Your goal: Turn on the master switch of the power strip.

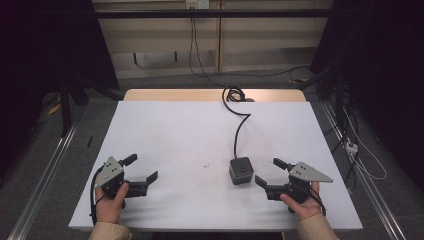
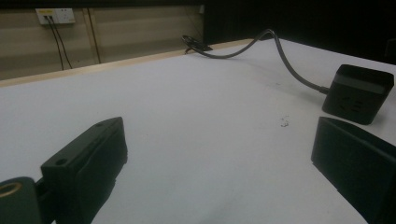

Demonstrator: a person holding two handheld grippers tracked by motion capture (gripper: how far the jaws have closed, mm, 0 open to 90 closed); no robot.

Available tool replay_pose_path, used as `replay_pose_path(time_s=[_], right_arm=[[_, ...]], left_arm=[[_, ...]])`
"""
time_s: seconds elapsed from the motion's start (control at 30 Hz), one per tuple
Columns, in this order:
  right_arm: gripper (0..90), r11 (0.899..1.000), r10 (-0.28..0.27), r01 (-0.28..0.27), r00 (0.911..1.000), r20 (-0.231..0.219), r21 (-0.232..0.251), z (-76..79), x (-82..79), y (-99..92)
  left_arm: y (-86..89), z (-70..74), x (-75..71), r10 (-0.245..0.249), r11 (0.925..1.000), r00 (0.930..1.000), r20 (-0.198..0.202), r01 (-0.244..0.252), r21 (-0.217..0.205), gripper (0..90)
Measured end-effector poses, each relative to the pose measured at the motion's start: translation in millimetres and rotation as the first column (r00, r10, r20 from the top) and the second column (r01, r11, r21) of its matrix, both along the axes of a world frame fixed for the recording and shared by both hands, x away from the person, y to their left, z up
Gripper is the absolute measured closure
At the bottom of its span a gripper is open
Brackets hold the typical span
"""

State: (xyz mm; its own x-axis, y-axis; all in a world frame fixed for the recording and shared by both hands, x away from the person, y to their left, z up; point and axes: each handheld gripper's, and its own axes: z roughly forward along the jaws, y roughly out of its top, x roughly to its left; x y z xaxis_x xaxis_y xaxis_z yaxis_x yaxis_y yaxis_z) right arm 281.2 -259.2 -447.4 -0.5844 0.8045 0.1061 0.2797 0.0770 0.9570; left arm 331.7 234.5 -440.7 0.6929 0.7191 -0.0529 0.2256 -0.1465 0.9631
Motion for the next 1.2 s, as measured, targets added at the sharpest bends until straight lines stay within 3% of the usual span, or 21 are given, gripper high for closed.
replay_pose_path(time_s=[1.2], right_arm=[[18.8,1.000,0.013,-0.012,0.9996,-0.025,0.021,5.9,6.5,11.6]], left_arm=[[-1.8,-0.2,1.6,-0.005,1.0000,1.0000,0.002,0.005,-0.006,3.2]])
